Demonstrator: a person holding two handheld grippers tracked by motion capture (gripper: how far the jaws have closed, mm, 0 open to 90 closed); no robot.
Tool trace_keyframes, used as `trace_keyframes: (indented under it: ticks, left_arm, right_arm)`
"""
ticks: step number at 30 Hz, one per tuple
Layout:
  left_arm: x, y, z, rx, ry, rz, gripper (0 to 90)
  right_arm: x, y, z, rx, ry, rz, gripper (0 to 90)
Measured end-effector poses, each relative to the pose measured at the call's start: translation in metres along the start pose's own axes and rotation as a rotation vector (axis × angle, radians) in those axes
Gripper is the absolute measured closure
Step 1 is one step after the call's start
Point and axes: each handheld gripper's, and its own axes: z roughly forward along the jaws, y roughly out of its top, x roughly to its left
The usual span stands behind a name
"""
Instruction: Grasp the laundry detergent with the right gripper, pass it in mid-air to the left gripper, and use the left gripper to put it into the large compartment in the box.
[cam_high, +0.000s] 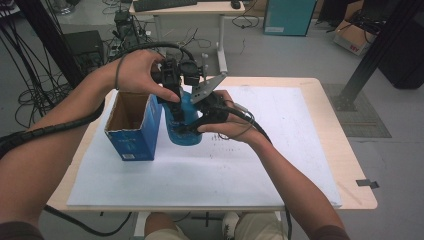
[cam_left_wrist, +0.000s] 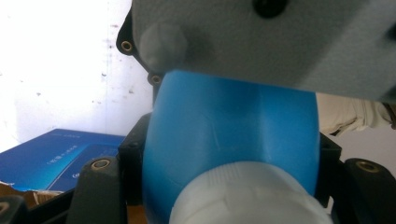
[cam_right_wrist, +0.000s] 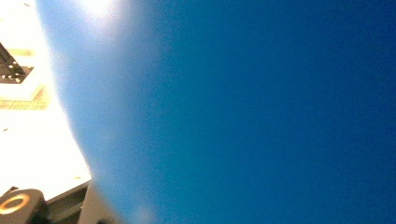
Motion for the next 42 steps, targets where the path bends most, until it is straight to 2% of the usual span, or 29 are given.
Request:
trace_keyframes:
  ticks: [1, 2, 4, 6, 7, 8, 13, 19, 21, 22, 26, 32, 34, 35, 37, 42]
  left_arm:
    - [0.0002, 0.0001, 0.0002, 0.000, 0.000, 0.000, 36.8]
    - [0.0001, -0.0001, 0.0012, -0.005, 0.008, 0.002, 36.8]
    - [0.0006, 0.0008, 0.0006, 0.008, -0.002, -0.002, 36.8]
    - [0.0003, 0.0015, 0.0015, 0.013, -0.005, -0.003, 36.8]
    - [0.0000, 0.0018, 0.0018, 0.014, -0.003, -0.003, 36.9]
    - [-0.0001, 0.0019, 0.0020, 0.014, -0.001, -0.003, 36.9]
    - [-0.0001, 0.0027, 0.0020, 0.013, 0.000, -0.004, 37.0]
    - [-0.0002, 0.0034, 0.0025, 0.017, 0.004, -0.004, 37.1]
    - [0.0008, 0.0033, 0.0023, 0.020, -0.001, -0.005, 37.1]
    - [0.0011, 0.0031, 0.0020, 0.021, -0.004, -0.004, 37.1]
    - [0.0005, 0.0028, 0.0027, 0.017, 0.006, -0.005, 37.1]
    - [0.0015, 0.0026, 0.0027, 0.020, -0.003, -0.006, 37.2]
    - [0.0015, 0.0027, 0.0025, 0.020, -0.003, -0.007, 37.2]
    - [0.0014, 0.0023, 0.0033, 0.011, 0.005, -0.003, 37.2]
    - [0.0014, 0.0029, 0.0025, 0.020, 0.000, -0.006, 37.2]
    - [0.0010, 0.0021, 0.0034, 0.017, 0.003, -0.008, 37.2]
  right_arm:
    - [0.0005, 0.0001, -0.0001, 0.003, 0.001, 0.010, 43.5]
    - [-0.0007, -0.0005, 0.0004, 0.000, 0.000, -0.007, 43.5]
    - [0.0002, -0.0007, 0.0004, 0.000, 0.003, 0.009, 43.4]
    - [-0.0004, -0.0015, 0.0009, -0.002, 0.006, -0.001, 43.4]
    - [0.0003, -0.0016, 0.0017, -0.008, 0.013, 0.013, 43.4]
    - [-0.0032, -0.0031, 0.0021, -0.014, 0.017, -0.035, 43.4]
    - [-0.0025, -0.0035, 0.0016, -0.015, 0.021, -0.019, 43.3]
    - [-0.0031, -0.0042, 0.0018, -0.020, 0.024, -0.023, 43.0]
    - [-0.0056, -0.0048, 0.0026, -0.022, 0.014, -0.056, 42.8]
    - [-0.0033, -0.0043, 0.0026, -0.021, 0.023, -0.018, 42.8]
    - [-0.0042, -0.0048, 0.0028, -0.028, 0.019, -0.025, 42.8]
    - [-0.0044, -0.0050, 0.0035, -0.027, 0.025, -0.021, 42.7]
    - [-0.0062, -0.0053, 0.0034, -0.024, 0.017, -0.044, 42.6]
    - [-0.0041, -0.0048, 0.0032, -0.027, 0.026, -0.015, 42.6]
    - [-0.0063, -0.0053, 0.0031, -0.024, 0.019, -0.042, 42.6]
    - [-0.0067, -0.0053, 0.0041, -0.028, 0.019, -0.051, 42.4]
